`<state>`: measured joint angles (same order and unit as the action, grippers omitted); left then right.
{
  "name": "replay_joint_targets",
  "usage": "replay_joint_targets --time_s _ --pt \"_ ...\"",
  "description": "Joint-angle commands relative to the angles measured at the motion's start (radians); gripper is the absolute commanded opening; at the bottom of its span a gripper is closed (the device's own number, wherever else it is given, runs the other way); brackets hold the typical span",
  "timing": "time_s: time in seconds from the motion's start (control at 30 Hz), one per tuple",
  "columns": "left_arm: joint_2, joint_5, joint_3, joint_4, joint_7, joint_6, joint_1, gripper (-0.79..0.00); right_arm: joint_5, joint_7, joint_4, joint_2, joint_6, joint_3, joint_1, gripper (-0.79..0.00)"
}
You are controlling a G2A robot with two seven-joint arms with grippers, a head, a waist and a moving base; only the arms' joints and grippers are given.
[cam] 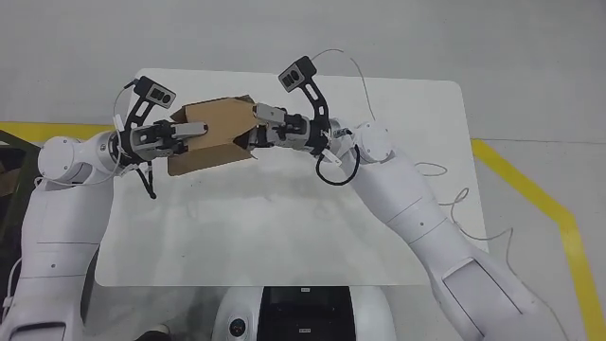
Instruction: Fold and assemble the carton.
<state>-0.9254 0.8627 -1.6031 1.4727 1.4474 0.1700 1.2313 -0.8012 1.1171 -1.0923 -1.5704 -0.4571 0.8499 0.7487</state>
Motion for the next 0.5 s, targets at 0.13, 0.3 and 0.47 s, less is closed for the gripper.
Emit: replay_joint_targets --time_s 0.13,0.3,0.47 --pt "0.001 0.026 -0.011 -0.019 0.021 -0.011 -0.001 -0.785 -0.042 0.01 0.034 0.003 0.007 0.039 0.008 0.0" --pt "0.002 0.037 -0.02 -0.025 0.025 -0.016 0.003 -0.785 -0.048 0.011 0.029 0.009 0.001 0.075 0.022 0.0" --pt "0.002 0.039 -0.023 -0.023 0.02 -0.015 0.008 -0.785 -0.015 -0.002 0.032 0.016 -0.01 0.102 0.033 0.0"
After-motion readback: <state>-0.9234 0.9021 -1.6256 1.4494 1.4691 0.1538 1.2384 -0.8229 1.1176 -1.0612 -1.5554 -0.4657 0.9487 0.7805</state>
